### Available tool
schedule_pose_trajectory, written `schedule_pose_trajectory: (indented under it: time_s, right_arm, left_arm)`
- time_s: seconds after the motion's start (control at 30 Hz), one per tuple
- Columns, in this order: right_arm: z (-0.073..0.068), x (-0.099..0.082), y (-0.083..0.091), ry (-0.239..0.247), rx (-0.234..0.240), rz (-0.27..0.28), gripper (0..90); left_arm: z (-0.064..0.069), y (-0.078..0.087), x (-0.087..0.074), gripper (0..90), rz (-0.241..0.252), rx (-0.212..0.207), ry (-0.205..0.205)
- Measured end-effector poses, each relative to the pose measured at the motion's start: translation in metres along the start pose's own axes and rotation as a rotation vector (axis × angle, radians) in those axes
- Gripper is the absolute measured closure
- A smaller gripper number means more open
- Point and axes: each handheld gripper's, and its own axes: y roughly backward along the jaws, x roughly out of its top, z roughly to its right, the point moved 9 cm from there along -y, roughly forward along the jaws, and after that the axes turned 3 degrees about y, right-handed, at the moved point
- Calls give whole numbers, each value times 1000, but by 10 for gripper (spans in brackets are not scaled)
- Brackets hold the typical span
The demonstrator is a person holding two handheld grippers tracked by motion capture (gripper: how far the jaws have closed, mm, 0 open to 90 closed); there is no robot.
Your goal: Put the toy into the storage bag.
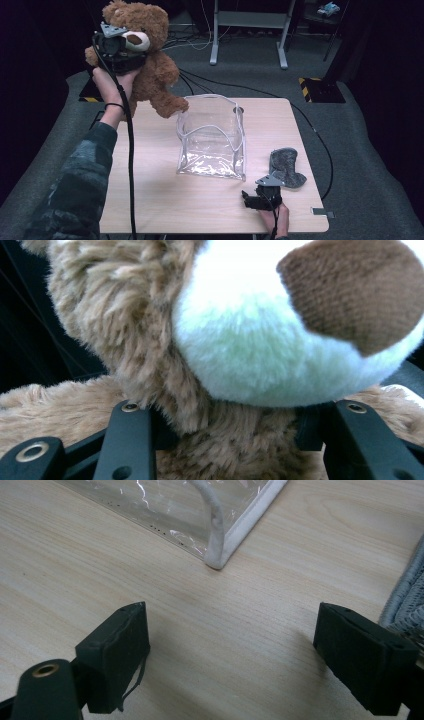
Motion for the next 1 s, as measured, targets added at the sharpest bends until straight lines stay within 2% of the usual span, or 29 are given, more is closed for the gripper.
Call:
schedule_pose_trajectory:
  time_s: [0.03,0.17,0.23,0.27,0.3,0.37,0.4,0.47,0.53,0.6,0.73,0.77,0.8,0.83,1.0]
  right_arm:
    - [0,0,0,0,0,0,139]
    - [0,0,0,1,0,0,139]
    - [0,0,0,1,0,0,139]
    - [0,0,0,1,2,-1,139]
    - [0,0,0,2,3,0,139]
    - [0,0,0,2,3,-1,139]
    - [0,0,0,1,0,-1,140]
    - [0,0,0,5,3,-3,140]
    - [-2,0,0,-6,13,-1,140]
    - [-1,-1,0,8,12,-3,140]
    - [-1,0,1,7,14,-3,140]
    - [-1,0,1,7,14,-3,140]
    - [-1,0,1,5,15,-3,140]
    - [-1,-1,1,6,15,-3,140]
    - [0,-1,1,15,10,-6,140]
  left_arm:
    - [0,0,0,498,0,0,0]
    - [18,-2,10,497,10,-21,-17]
    - [26,-3,13,496,12,-31,-23]
    - [26,-3,13,496,12,-31,-23]
    - [34,-4,16,496,14,-40,-27]
    - [38,-5,17,495,16,-46,-28]
    - [46,-6,19,495,15,-59,-36]
    - [51,-7,20,495,15,-67,-37]
    - [63,-10,22,495,15,-83,-42]
    - [67,-11,22,495,15,-88,-45]
    - [86,-18,21,495,17,-121,-33]
    - [86,-18,21,495,17,-121,-33]
    - [92,-20,20,494,15,-132,-31]
    - [92,-20,20,494,15,-132,-31]
    - [111,-28,18,494,12,-159,-27]
